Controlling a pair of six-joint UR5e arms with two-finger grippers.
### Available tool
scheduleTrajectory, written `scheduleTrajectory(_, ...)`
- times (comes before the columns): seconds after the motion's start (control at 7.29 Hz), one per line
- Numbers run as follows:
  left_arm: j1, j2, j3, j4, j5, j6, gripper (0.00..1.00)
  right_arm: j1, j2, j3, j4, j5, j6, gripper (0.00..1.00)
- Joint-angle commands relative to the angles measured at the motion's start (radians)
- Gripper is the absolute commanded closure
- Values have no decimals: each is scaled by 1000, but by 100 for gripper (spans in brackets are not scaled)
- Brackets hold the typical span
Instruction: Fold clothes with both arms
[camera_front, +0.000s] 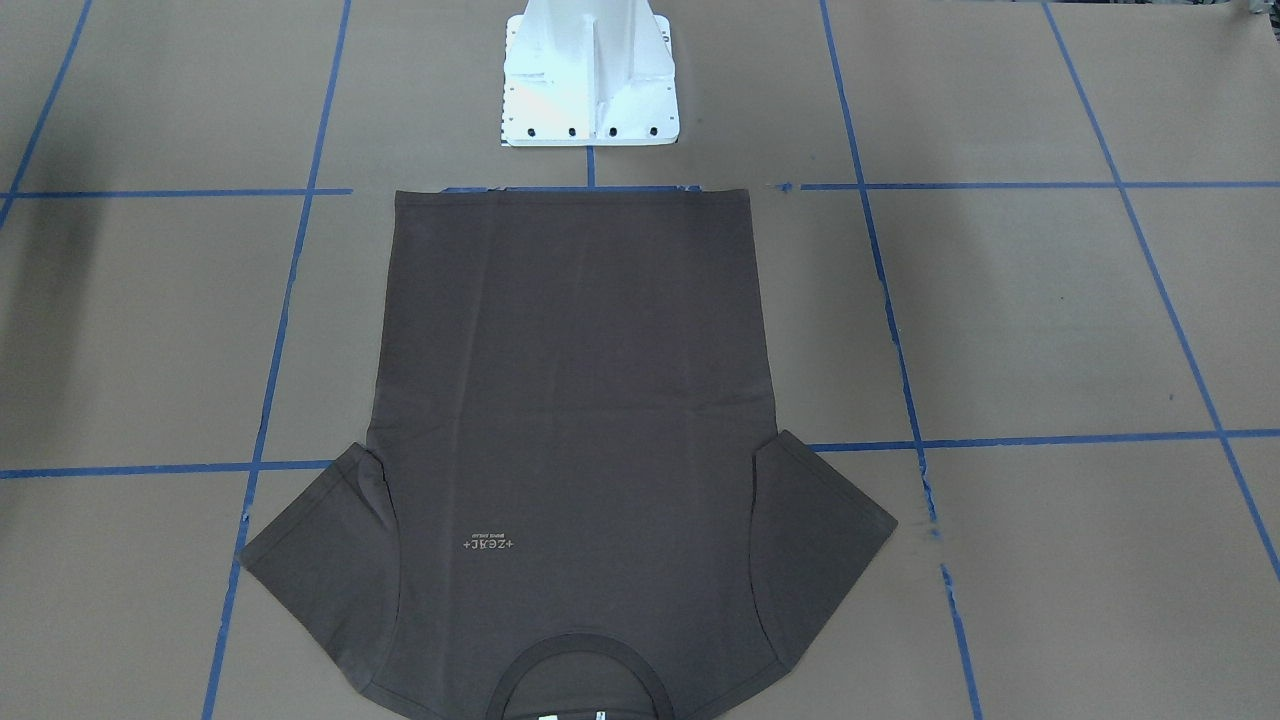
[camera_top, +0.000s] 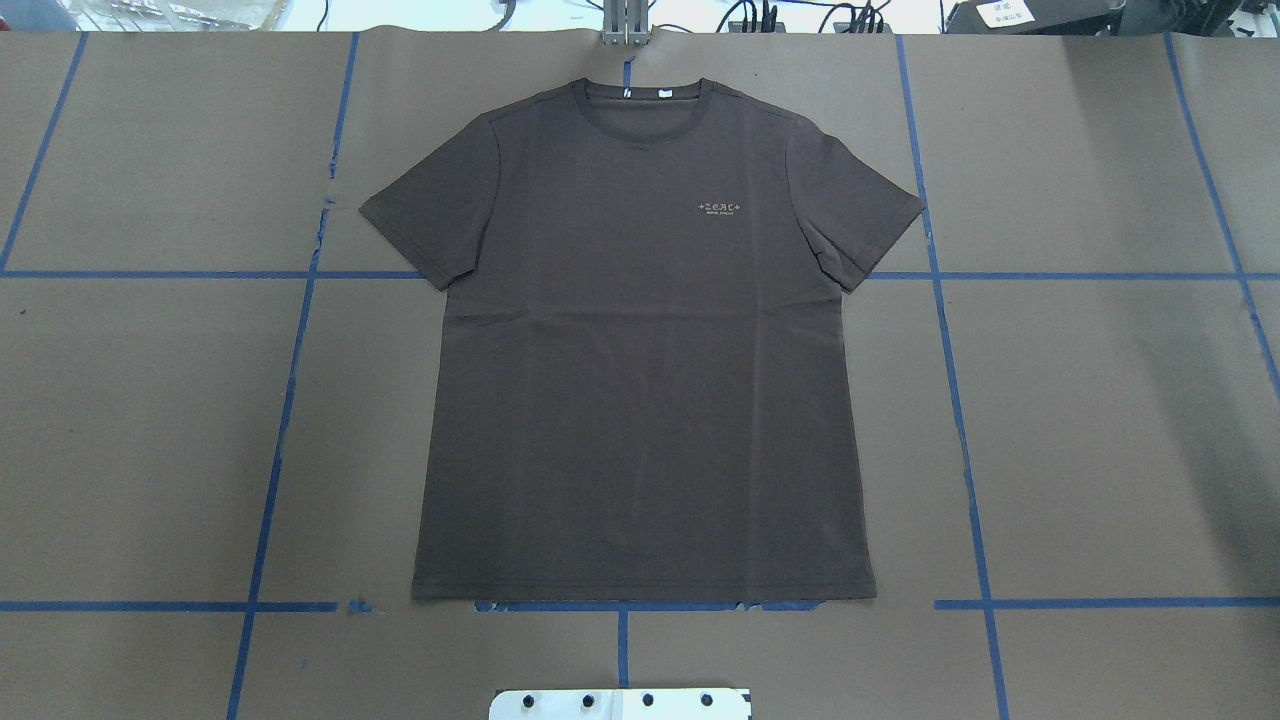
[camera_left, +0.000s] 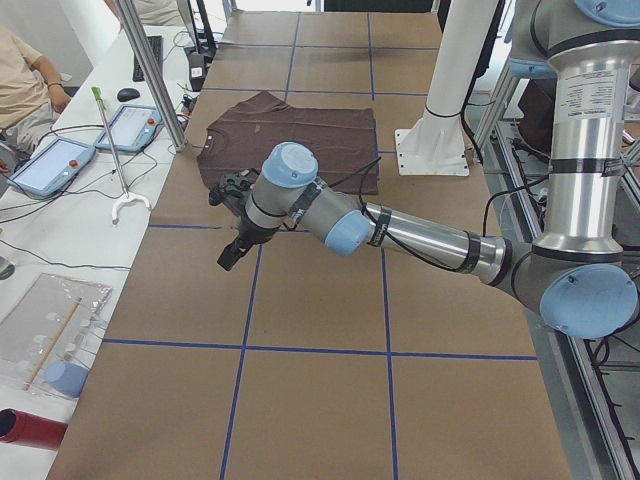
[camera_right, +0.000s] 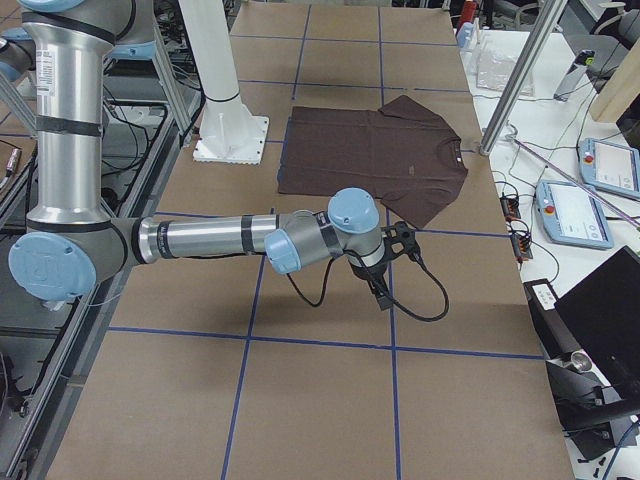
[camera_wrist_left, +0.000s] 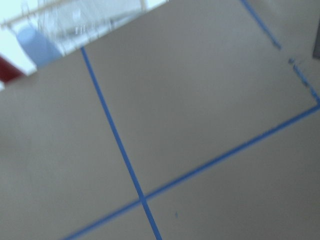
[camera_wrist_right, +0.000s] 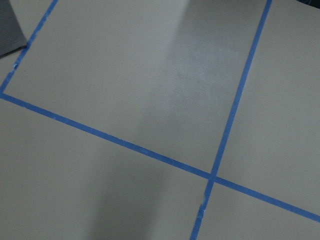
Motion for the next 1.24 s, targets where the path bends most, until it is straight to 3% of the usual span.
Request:
scheduleTrajectory(0.0,2,-20,18,-83,1,-79,0,-23,150,-85,6,42,97,0)
scheduleTrajectory(0.41,4,-20,4,-84,-1,-85,0,-202,400,-162,18,-14,521,3)
scheduleTrajectory(0.55,4,-20,3,-84,-1,-85,0,-289,440,-181,115,-116,709,8)
scheduleTrajectory(0.82,7,-23,4,-83,1,-85,0,-468,504,-331,385,-323,1001,16)
scheduleTrajectory(0.96,7,-24,4,-83,1,-85,0,-535,524,-409,478,-419,1081,22)
scheduleTrajectory(1.1,10,-29,6,-83,1,-85,0,-564,531,-466,529,-444,1097,26)
